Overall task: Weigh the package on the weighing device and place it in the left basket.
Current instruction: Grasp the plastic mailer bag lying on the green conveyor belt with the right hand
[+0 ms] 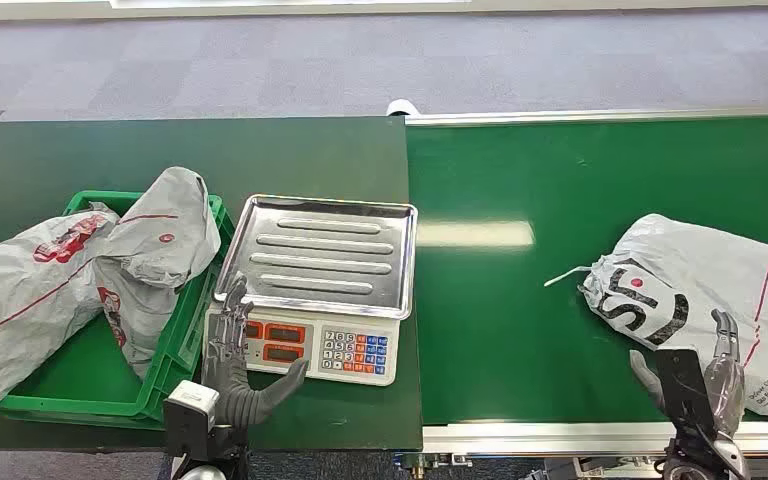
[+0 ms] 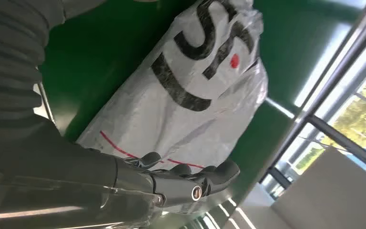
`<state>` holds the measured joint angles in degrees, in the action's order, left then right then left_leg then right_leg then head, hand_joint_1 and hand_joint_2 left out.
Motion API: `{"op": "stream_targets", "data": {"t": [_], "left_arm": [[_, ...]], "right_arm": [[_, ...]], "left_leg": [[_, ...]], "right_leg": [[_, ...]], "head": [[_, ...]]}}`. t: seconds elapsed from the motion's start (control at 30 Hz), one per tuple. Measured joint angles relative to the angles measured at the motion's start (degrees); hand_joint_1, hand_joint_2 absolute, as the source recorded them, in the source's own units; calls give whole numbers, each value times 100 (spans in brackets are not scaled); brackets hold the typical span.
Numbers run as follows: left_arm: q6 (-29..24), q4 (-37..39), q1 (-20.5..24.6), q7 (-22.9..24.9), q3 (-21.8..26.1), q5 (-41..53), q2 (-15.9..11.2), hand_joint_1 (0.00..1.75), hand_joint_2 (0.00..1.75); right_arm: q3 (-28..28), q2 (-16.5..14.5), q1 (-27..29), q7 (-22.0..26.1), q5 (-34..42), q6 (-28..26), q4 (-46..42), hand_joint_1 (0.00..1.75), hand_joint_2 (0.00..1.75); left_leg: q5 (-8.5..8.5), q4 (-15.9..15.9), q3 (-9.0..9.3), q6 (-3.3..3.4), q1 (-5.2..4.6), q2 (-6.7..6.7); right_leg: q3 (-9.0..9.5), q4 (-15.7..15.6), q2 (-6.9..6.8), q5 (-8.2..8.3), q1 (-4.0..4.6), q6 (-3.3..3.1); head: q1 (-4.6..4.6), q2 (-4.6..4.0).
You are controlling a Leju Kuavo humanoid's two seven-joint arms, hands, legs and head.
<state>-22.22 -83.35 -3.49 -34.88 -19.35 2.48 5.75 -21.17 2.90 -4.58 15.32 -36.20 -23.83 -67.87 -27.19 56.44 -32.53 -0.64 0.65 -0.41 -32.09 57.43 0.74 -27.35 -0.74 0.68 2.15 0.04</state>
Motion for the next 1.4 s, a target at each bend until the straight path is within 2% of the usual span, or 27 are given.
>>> {"op": "stream_targets", "data": {"t": [0.1,0.33,0.63,0.77,0.87,1.03,1.1,1.23,1.27,1.4], "left_arm": [[8,13,22,0,-1,-7,0,0,175],[19,75,73,-4,-22,-33,0,0,175],[5,101,83,-33,-44,-66,0,0,175],[-45,110,116,-68,-52,-102,-1,0,175],[-75,146,164,-85,-68,-131,-3,0,175],[-72,269,333,-113,-93,-182,-14,0,175],[-62,326,416,-114,-93,-186,-14,0,175],[-51,392,486,-114,-92,-187,-13,0,175],[-50,399,488,-114,-91,-186,-13,0,175],[-51,410,487,-108,-89,-161,-14,0,175]], "right_arm": [[-141,129,-207,-46,-101,45,330,0,175],[-419,696,-1088,-139,-403,144,1401,0,175],[-471,956,-1542,-132,-504,128,1997,0,175],[-469,1063,-1869,-292,-604,244,2354,0,175],[-459,1165,-2124,-619,-726,622,2793,0,175],[-221,1379,-2413,-1305,-1229,2208,3743,0,175],[-90,1415,-2505,-1416,-1363,2638,4020,13,175],[92,1466,-2714,-1505,-1483,3068,4363,168,175],[126,1475,-2752,-1505,-1505,3119,4411,175,175],[243,1506,-2870,-1435,-1569,3157,4520,175,175]], "left_leg": [[0,0,0,1,0,0],[5,2,0,7,-6,1],[5,2,-2,8,-6,-5],[7,2,-1,11,-7,-6],[8,3,-1,12,-7,-9],[8,3,-2,12,-7,-14],[8,3,0,12,-6,-10],[7,3,16,12,-3,8],[6,3,19,12,-3,10],[6,3,31,14,-3,12]], "right_leg": [[1,0,0,1,0,0],[1,0,0,6,-6,6],[1,0,-1,6,-6,6],[2,0,-1,7,-7,8],[2,0,-1,9,-8,11],[3,0,-4,10,-8,12],[3,0,-3,10,-6,12],[15,0,4,9,-1,11],[18,0,5,9,-2,11],[33,-1,6,11,-2,12]], "head": [[-1,0],[-1,0],[1,0],[0,0],[0,0],[1,0],[1,0],[-1,0],[-1,0],[-3,0]]}}
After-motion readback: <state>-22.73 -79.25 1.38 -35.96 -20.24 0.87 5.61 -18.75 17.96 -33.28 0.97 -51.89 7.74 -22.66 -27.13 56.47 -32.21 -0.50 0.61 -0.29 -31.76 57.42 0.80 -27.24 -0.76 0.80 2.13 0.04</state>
